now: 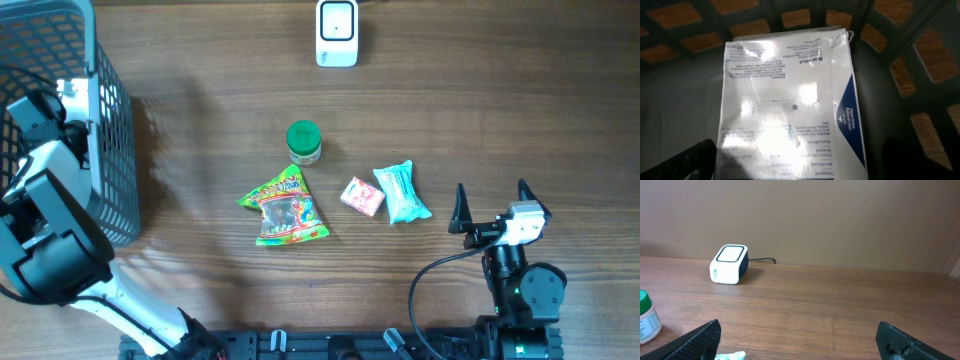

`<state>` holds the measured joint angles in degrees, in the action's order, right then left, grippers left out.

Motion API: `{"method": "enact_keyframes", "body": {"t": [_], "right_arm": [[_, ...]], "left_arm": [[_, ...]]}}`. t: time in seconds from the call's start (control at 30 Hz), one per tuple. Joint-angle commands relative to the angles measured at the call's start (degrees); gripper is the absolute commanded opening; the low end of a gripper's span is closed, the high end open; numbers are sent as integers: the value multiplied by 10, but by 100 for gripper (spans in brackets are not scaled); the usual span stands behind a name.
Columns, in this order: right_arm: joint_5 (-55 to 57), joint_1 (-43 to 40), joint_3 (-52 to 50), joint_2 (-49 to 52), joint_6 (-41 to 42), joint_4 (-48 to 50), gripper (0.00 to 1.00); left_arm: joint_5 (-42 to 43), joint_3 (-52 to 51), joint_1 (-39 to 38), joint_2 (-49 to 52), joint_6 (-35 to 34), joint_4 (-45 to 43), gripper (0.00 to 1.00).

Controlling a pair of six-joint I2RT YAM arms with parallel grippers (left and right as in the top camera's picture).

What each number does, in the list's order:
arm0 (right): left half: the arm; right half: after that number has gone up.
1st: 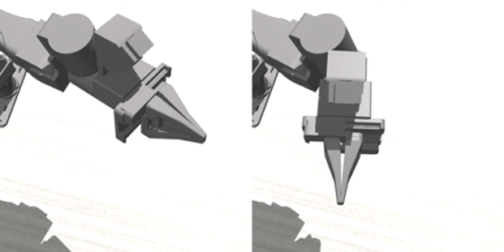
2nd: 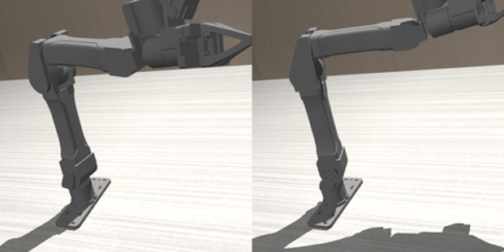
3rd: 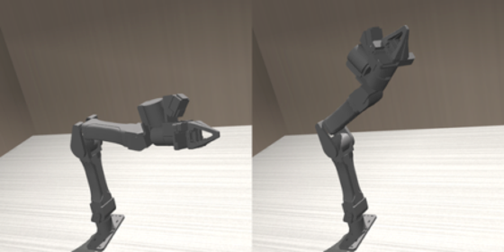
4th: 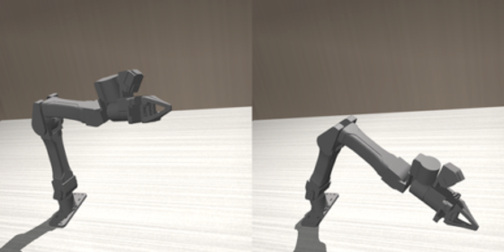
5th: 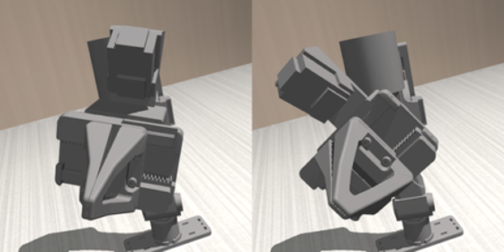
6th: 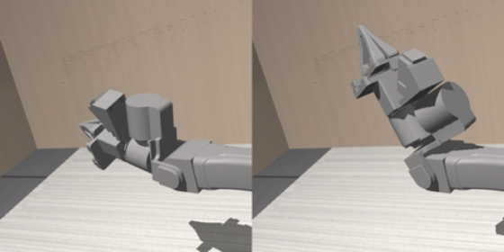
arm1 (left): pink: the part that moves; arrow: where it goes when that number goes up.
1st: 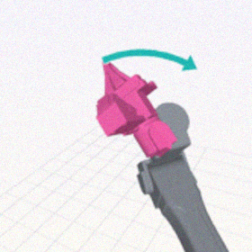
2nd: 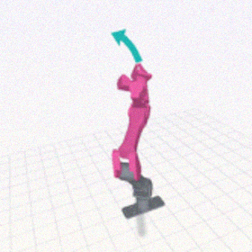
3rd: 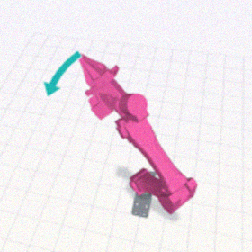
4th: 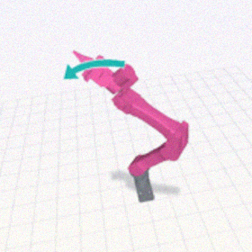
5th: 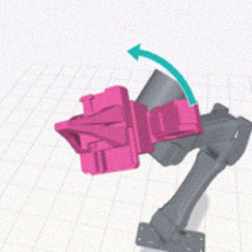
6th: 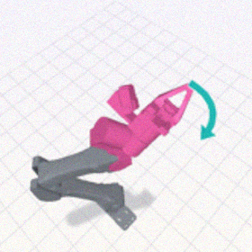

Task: Scan the item barcode
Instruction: 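Reach the left gripper into the basket and grasp the white-blue box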

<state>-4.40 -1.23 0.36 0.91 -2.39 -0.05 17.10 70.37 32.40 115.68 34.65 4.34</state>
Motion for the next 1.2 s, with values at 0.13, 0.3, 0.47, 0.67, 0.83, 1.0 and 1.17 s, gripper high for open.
{"method": "enact_keyframes", "body": {"t": [0.13, 0.3, 0.47, 0.67, 0.83, 1.0, 1.17], "right_arm": [[5, -2, 0, -1, 9, 1, 100], [5, -2, 0, -1, 9, 2, 100], [5, -2, 0, -1, 9, 1, 100], [5, -2, -1, -1, 9, 2, 100], [5, -2, 0, -1, 9, 1, 100], [5, -2, 0, -1, 9, 1, 100], [5, -2, -1, -1, 9, 1, 100]], "left_arm": [[30, 7, 0, 36, 26, -16, 100], [49, 7, 0, 55, 26, -15, 100], [49, 7, 1, 59, 23, -4, 100], [50, -3, 2, 60, -13, 11, 100], [50, -11, 2, 61, -13, 18, 90], [49, -11, 3, 61, -13, 21, 65], [49, -9, 4, 44, -31, 2, 64]]}}
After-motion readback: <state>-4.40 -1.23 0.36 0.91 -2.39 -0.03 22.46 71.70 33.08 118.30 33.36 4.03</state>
